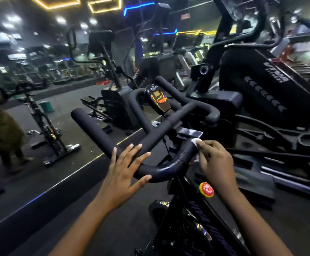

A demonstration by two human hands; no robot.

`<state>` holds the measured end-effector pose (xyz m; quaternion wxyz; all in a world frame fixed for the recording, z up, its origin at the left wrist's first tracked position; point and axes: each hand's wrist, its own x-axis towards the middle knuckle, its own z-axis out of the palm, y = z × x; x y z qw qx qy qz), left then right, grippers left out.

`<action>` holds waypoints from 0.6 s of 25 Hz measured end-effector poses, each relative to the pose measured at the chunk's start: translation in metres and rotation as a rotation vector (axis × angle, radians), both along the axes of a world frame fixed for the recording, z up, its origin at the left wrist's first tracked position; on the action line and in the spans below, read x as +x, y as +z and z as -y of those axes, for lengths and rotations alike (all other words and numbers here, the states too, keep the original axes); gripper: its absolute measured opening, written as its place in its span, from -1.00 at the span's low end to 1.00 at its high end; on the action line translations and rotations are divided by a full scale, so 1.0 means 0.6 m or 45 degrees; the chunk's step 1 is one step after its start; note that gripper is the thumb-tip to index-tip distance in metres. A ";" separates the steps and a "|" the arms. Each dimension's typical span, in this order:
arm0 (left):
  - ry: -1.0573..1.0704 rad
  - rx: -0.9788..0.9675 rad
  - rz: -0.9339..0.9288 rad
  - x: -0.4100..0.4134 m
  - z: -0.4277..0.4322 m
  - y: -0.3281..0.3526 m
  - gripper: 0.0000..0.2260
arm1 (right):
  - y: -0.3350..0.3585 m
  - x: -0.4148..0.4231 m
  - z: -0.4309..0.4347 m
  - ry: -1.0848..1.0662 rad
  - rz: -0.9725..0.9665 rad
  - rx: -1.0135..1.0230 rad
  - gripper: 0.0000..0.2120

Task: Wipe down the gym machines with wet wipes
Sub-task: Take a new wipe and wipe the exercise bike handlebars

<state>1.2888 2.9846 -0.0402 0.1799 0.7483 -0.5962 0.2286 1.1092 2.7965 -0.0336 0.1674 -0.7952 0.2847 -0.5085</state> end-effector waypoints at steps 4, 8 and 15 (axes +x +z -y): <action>-0.066 -0.117 -0.050 0.001 0.007 -0.008 -0.49 | -0.022 0.007 -0.081 -0.068 0.089 -0.001 -0.61; -0.090 -0.176 -0.050 0.001 0.011 -0.013 -0.49 | -0.041 0.017 -0.182 -0.009 0.099 -0.027 -0.58; -0.165 -0.114 -0.076 0.011 0.010 -0.013 -0.46 | 0.052 0.010 -0.082 -0.253 -0.062 -0.050 -0.74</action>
